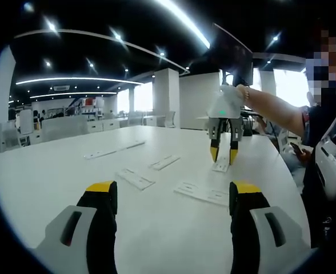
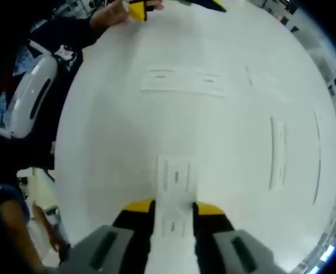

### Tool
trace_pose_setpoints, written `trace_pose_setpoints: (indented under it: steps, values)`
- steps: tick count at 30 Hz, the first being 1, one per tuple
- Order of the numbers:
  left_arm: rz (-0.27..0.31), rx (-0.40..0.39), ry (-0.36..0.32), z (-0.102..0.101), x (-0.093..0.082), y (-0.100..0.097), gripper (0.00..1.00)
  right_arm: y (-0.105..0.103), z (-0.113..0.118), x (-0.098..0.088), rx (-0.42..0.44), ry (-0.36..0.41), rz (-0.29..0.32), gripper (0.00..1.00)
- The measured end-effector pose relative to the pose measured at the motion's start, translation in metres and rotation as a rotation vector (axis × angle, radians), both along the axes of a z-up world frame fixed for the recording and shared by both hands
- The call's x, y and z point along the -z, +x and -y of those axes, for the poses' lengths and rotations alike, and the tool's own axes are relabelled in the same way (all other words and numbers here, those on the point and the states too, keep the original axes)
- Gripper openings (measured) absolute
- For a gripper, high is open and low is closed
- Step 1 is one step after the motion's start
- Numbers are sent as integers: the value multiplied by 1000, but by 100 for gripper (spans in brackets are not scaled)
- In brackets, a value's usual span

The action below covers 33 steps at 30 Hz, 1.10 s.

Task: Locate the socket holder cover, grip the socket holder cover, clip it into the socket holder slot.

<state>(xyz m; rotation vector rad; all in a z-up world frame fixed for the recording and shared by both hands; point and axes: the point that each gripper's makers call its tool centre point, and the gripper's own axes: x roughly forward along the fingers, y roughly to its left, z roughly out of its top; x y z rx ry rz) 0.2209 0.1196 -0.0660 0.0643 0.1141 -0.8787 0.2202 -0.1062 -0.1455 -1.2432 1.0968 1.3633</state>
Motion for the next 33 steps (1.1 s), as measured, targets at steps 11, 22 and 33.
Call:
trace_pose_setpoints:
  steps: [11, 22, 33]
  values:
    - [-6, 7, 2, 1, 3, -2, 79, 0, 0, 0, -2, -3, -2, 28]
    - [-13, 7, 6, 3, 5, -3, 79, -1, 0, 1, -10, -11, -4, 28]
    - [-20, 3, 12, 3, 8, -1, 79, -2, 1, 1, -22, -20, -2, 27]
